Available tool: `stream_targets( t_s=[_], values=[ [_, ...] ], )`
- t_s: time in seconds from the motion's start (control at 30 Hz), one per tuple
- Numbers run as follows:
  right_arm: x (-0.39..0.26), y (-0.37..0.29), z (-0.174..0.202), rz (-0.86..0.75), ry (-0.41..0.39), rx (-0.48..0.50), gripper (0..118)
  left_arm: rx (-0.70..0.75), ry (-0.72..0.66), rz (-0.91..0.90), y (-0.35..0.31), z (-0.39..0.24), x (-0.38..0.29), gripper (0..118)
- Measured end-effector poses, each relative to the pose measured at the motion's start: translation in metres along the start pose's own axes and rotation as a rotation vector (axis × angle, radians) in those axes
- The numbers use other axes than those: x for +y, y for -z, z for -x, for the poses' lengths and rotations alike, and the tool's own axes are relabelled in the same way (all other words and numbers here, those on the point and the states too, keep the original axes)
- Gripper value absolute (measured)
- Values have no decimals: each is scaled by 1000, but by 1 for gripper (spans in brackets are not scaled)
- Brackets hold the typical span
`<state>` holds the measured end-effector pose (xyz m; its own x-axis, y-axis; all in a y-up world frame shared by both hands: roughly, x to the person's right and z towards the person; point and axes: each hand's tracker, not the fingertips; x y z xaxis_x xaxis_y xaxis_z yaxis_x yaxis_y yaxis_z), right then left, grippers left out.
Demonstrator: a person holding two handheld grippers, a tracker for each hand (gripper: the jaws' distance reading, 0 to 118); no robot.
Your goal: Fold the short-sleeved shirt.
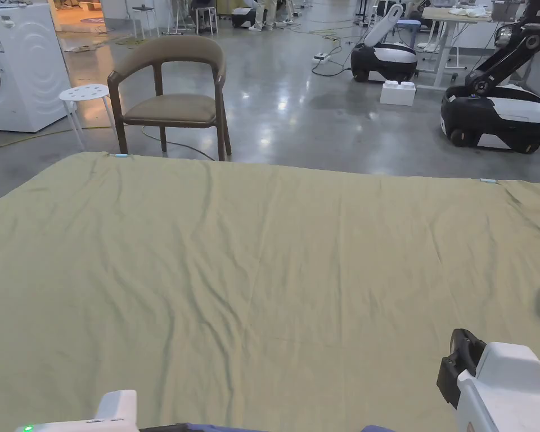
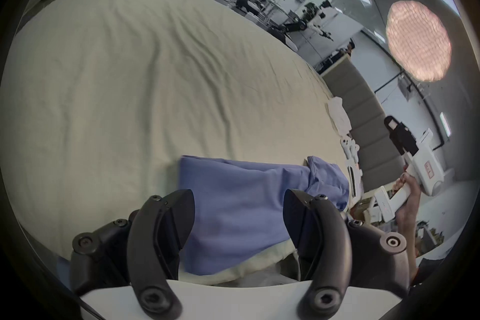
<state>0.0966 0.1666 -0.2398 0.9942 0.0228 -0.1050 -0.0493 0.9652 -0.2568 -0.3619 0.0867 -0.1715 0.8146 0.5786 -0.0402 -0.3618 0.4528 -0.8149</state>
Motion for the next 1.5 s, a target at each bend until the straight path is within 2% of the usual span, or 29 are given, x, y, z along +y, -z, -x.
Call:
stream_targets(
  t_s=[0.1,0.23,0.37,0.43,0.47,0.5,0.57,0.7,0.77,0.83,1.07,1.3,1.43,1.5],
  values=[
    [0,0,2,4,19,11,1,-77,-98,-3,2,40,-4,74],
    [-2,-1,6,8,9,16,1,-104,-229,41,18,72,-18,72],
    [-3,-1,7,15,9,16,1,-263,-234,0,31,81,-30,72],
    [-4,0,7,21,19,15,1,-349,-318,25,41,87,-32,70],
    [-4,0,7,25,24,16,1,-391,-365,54,48,89,-33,65],
    [-4,0,7,27,27,16,1,-383,-384,72,54,90,-34,53],
    [-5,0,7,32,28,14,1,-313,-332,74,63,88,-36,21],
    [-5,-1,7,33,23,10,1,-323,-318,48,52,77,-34,13],
    [-4,-1,5,36,19,6,1,-296,-233,33,41,67,-31,12],
    [-4,0,4,38,19,5,1,-292,-211,28,33,59,-27,11],
    [-5,1,0,44,20,3,1,-102,-70,-44,-21,26,12,10],
    [-5,3,0,45,23,13,1,213,83,-75,-92,-2,51,10],
    [-7,4,3,46,34,21,1,429,204,-67,-97,-25,55,10],
    [-9,5,3,48,40,25,1,451,234,-43,-90,-37,52,10]
  ],
)
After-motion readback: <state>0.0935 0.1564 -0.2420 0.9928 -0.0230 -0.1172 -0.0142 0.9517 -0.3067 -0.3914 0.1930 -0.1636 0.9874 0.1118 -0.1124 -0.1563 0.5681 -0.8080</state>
